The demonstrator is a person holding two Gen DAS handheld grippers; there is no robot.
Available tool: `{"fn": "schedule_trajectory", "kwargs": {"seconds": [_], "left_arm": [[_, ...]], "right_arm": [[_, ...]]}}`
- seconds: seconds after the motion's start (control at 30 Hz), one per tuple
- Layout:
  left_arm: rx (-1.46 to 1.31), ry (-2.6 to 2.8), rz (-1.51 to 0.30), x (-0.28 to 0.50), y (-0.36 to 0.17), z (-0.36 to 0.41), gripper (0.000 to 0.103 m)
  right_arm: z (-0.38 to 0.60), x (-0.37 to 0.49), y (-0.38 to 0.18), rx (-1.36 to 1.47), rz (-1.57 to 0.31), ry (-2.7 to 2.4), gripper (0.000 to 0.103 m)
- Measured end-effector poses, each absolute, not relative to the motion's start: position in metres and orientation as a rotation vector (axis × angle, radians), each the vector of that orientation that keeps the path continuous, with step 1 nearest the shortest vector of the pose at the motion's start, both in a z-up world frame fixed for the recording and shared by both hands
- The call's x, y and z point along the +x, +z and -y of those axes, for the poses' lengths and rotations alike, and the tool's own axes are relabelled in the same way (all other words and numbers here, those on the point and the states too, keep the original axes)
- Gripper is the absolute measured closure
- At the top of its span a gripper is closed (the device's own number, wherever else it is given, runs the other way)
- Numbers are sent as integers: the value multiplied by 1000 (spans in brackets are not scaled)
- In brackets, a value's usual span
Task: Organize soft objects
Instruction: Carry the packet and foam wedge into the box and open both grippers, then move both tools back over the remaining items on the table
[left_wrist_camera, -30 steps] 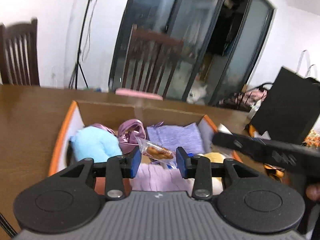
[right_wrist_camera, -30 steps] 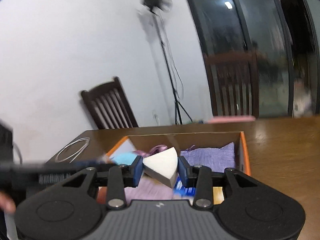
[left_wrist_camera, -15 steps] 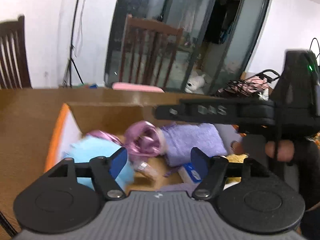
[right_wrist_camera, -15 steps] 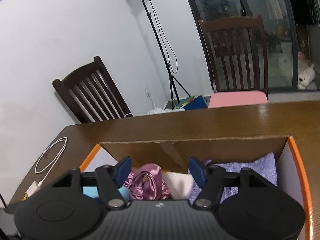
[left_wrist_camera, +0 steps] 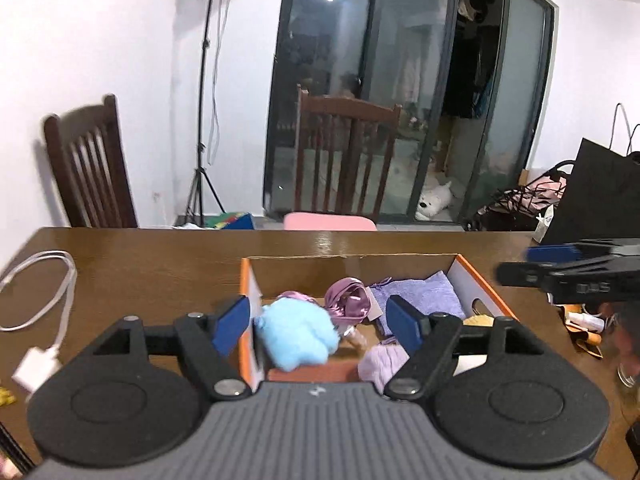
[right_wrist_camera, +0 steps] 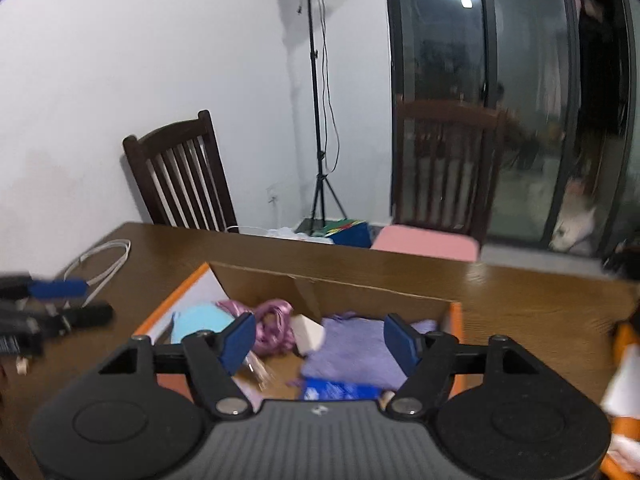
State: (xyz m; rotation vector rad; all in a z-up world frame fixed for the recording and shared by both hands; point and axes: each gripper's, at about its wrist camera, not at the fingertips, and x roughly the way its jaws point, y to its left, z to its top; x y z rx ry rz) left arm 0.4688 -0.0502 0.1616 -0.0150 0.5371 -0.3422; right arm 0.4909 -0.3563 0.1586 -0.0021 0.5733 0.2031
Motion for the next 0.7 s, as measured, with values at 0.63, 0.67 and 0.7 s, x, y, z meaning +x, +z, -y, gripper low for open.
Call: {"fn": "schedule_trajectory", "kwargs": {"seconds": [0.63, 0.67, 0.7], "left_arm": [[78, -235, -288, 245, 155, 6, 8], [76, -226, -275, 234, 150, 5, 6], [64, -223, -266, 223, 144, 2, 5]], "right_arm": [[365, 238, 168, -154, -349, 163, 16], [361, 225, 162, -151, -337, 166, 16], [359, 211, 156, -150, -329, 168, 16]]}}
